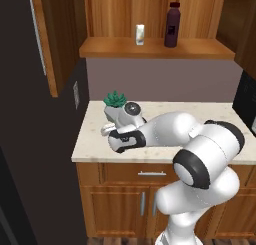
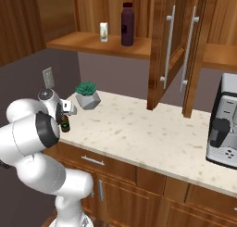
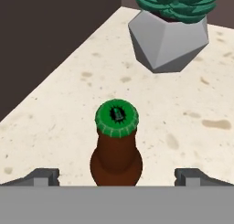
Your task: Sort all alcoholic drinks to one cabinet, and non-alcoholic drinks to the other.
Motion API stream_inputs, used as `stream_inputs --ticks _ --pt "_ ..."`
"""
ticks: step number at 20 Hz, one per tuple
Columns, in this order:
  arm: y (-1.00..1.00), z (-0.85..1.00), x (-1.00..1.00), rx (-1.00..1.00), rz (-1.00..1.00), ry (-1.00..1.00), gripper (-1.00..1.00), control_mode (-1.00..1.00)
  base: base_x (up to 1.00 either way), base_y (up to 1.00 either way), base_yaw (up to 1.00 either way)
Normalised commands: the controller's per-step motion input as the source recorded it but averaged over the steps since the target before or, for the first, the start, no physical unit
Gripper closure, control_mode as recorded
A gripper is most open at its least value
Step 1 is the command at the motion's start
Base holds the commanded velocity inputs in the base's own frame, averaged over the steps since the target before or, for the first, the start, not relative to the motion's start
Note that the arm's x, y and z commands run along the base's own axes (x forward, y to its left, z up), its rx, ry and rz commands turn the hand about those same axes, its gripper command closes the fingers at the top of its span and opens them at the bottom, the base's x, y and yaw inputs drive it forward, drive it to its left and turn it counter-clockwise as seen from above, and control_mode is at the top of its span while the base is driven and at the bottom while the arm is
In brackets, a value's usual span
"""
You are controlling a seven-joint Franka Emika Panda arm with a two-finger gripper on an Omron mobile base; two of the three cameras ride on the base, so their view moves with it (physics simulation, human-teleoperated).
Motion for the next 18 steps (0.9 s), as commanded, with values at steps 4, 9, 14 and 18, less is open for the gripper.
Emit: stream_inputs --ticks 4,9,14,18 --pt "0.06 -0.09 0.12 0.00 0.00 0.00 -1.00 -1.00 0.00 0.00 0.00" --pt "0.06 -0.05 0.08 0.00 0.00 0.00 -1.00 -1.00 0.00 0.00 0.00" --pt "0.02 -0.02 0.04 0.00 0.00 0.00 -1.00 -1.00 0.00 0.00 0.00" --pt "0.01 -0.03 0.06 0.00 0.00 -0.01 -1.00 -1.00 0.00 0.00 0.00"
